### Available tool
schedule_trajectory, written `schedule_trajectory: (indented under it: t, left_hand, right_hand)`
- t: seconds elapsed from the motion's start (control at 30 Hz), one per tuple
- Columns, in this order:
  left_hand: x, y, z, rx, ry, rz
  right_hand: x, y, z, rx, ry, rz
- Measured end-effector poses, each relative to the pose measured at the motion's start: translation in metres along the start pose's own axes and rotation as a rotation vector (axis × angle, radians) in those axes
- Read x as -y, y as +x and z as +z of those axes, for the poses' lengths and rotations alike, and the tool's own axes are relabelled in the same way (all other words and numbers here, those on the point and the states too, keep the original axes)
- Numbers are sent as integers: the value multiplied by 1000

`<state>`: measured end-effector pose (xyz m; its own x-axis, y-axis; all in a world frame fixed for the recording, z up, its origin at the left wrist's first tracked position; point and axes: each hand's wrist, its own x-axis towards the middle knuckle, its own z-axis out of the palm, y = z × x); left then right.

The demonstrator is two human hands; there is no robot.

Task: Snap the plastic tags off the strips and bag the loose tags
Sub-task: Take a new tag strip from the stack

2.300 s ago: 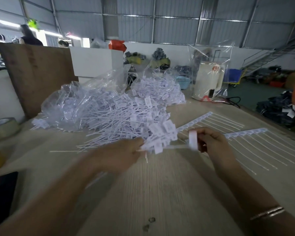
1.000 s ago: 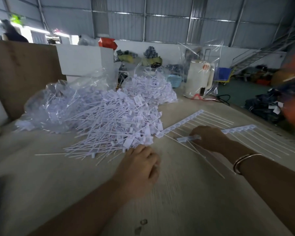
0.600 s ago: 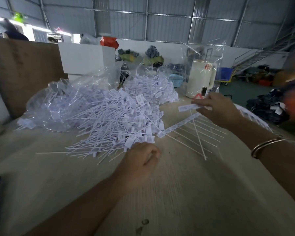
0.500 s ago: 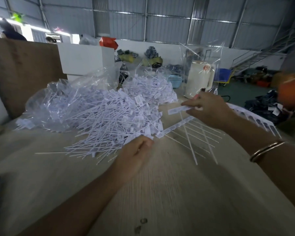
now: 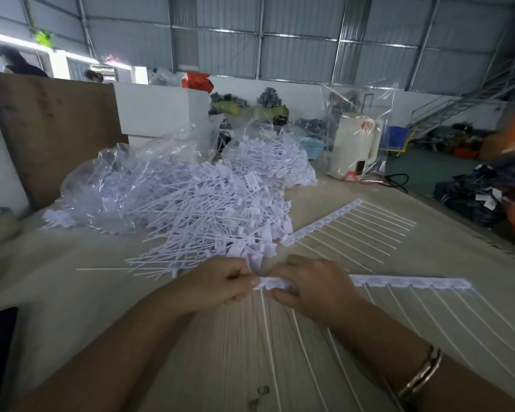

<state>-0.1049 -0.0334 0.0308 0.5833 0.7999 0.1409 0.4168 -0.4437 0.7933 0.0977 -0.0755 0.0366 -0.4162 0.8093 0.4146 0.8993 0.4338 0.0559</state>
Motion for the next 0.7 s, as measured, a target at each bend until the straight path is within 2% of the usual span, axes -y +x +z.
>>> schedule_trajectory:
  t: [0.1, 0.27, 0.33, 0.43, 0.53, 0.63, 0.7]
  left_hand:
    - [3, 0, 1, 25, -44, 85]
    - [1, 3, 4, -45, -97, 174]
    - [1, 5, 4, -59, -75, 207]
    - [4, 0, 1, -58, -31, 228]
    - [3, -2, -2, -1, -30, 220]
    - [5, -1, 3, 59, 256, 261]
    - [4, -2, 5, 37, 344, 303]
  right_hand:
    - [-4, -5, 6, -23, -3, -43]
    - [-6, -3, 1, 47, 340, 17]
    - [-7, -3, 0, 14, 490, 91]
    - [-20, -8, -6, -126, 680, 302]
    - [-29, -12, -9, -82, 631, 240]
    - [-16, -10, -6, -95, 607, 168]
    - [-6, -8, -3, -97, 539, 139]
